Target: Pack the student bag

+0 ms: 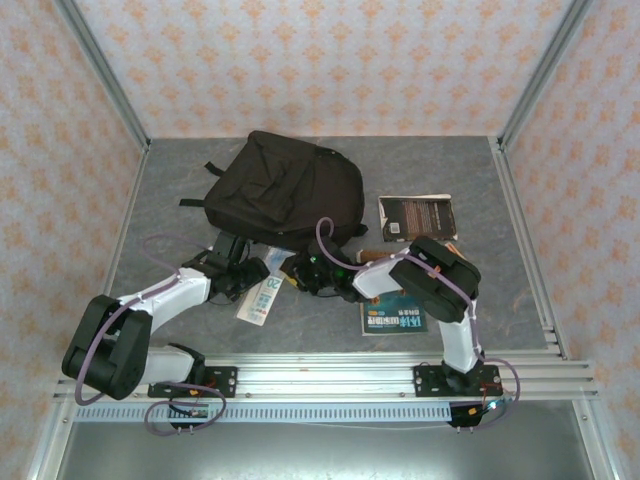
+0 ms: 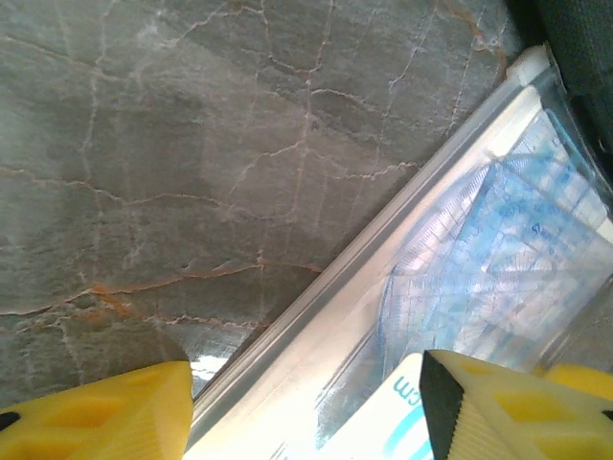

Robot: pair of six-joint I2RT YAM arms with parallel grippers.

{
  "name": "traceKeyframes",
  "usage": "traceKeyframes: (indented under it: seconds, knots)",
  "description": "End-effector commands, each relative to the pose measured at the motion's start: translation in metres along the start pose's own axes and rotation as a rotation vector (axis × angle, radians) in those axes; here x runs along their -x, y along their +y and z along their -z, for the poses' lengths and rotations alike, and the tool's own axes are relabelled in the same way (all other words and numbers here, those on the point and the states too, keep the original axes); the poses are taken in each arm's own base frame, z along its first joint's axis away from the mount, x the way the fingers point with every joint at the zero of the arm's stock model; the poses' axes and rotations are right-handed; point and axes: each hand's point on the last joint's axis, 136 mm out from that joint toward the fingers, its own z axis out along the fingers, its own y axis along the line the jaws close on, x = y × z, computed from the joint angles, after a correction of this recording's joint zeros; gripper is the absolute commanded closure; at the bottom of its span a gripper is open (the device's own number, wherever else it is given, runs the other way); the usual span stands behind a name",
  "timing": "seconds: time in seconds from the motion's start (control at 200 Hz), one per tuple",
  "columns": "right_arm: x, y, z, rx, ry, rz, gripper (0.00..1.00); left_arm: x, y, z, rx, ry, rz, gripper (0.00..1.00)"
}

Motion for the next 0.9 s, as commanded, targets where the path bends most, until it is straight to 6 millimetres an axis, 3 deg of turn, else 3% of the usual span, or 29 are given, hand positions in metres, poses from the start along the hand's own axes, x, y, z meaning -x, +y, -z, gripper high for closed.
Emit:
traceKeyframes:
  seconds: [0.0,0.18,0.29,0.48,0.676,0.791,0.896]
  knots:
    - [-0.002,0.009,-0.010,0.026,0.016,0.014,0.74,-0.024,-0.013,-0.006,-0.082,0.113,0.006,0.38]
    - [0.000,0.009,-0.009,0.004,0.005,0.036,0.92,-0.022,-0.013,0.001,-0.073,0.105,-0.010,0.40]
    - [-0.001,0.007,-0.005,-0.010,0.001,0.046,1.00,-0.015,-0.014,0.017,-0.048,0.079,-0.030,0.34]
    - [-0.010,0.016,0.010,-0.012,0.029,0.111,1.00,0.005,-0.013,0.065,0.010,-0.021,-0.058,0.17]
    - [-0.025,0.033,0.042,-0.017,0.048,0.252,1.00,0.025,-0.016,0.116,0.016,-0.160,-0.061,0.11]
    - [-0.032,0.045,0.064,-0.019,0.050,0.358,1.00,0.036,-0.024,0.134,0.005,-0.215,-0.083,0.09]
    - [-0.032,0.056,0.087,-0.016,0.022,0.466,1.00,0.040,-0.039,0.138,-0.031,-0.208,-0.129,0.07]
